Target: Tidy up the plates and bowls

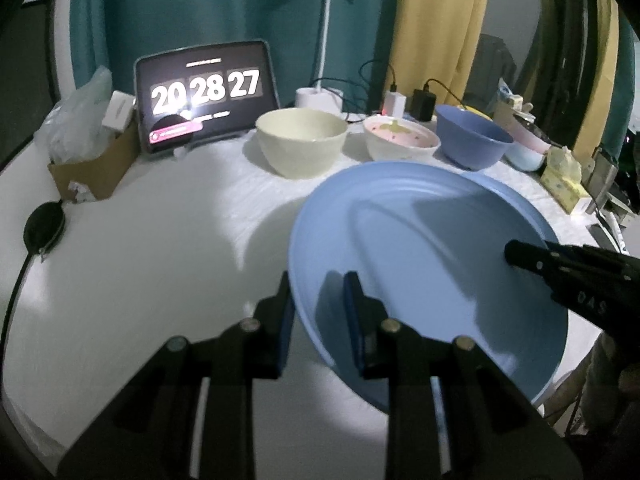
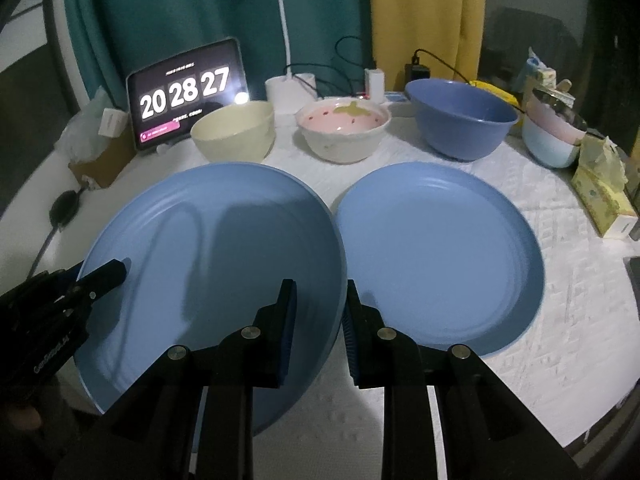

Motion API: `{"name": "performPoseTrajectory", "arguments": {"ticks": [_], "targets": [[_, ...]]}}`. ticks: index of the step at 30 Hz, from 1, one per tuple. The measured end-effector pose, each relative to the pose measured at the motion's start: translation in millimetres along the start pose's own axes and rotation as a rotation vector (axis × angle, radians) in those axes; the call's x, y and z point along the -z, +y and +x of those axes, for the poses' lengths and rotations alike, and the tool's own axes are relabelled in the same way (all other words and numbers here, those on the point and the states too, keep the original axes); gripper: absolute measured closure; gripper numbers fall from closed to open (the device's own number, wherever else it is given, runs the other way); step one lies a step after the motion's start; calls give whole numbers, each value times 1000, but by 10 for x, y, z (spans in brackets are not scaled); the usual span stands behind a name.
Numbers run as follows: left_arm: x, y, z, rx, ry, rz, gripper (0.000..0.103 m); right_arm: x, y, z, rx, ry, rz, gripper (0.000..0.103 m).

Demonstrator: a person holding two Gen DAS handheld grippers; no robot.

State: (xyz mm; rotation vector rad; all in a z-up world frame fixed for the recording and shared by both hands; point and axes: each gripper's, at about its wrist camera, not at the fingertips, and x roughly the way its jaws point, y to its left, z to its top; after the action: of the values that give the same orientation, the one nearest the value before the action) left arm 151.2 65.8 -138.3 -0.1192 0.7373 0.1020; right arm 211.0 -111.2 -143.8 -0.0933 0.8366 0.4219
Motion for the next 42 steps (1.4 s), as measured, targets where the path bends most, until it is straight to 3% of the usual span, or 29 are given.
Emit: {"name": "performPoseTrajectory", "arguments": {"ticks": [18,42], "targets": [[-242,-742,108,22,9,86,78,-99,-726,-119,19,-41,82,79],[-457,-1313,495,15,53,147,78,-203,-1397,26,28,-50,139,79]]}}
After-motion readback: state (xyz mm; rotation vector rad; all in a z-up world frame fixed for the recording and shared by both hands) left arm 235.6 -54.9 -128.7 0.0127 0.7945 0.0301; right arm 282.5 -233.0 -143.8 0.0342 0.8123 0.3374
